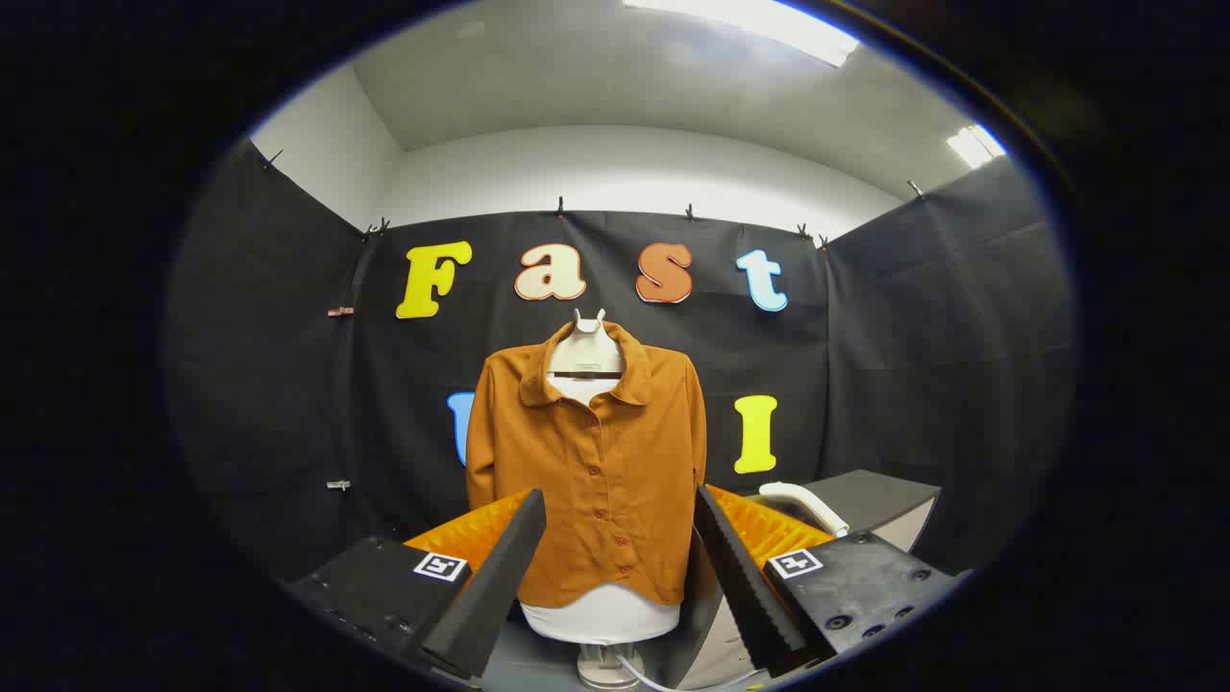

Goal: Iron the clothes twice with a garment steamer, once on the left side and once on the right side.

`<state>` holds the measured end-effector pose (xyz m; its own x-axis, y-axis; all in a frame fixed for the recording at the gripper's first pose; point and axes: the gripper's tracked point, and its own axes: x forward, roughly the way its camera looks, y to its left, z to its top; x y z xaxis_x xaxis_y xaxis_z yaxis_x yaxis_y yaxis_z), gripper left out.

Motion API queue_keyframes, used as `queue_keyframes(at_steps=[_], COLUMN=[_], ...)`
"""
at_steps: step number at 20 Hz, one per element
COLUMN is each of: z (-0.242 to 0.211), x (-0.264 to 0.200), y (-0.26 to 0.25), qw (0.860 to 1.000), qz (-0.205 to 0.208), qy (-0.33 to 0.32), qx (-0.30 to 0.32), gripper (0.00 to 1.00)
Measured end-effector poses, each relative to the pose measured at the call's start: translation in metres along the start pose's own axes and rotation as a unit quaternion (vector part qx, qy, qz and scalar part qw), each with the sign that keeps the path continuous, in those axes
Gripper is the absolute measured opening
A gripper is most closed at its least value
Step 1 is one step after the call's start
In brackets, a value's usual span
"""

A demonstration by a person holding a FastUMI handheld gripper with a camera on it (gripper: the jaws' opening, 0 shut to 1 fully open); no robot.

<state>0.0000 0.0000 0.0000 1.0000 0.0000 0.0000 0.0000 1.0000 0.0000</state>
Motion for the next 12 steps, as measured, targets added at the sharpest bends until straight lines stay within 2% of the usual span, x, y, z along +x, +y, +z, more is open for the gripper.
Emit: queue_keyframes(at_steps=[12], z=[0.008], x=[-0.016], y=[0.003], qw=[1.0], qz=[-0.002], qy=[-0.002], qx=[0.0], gripper=[0.98])
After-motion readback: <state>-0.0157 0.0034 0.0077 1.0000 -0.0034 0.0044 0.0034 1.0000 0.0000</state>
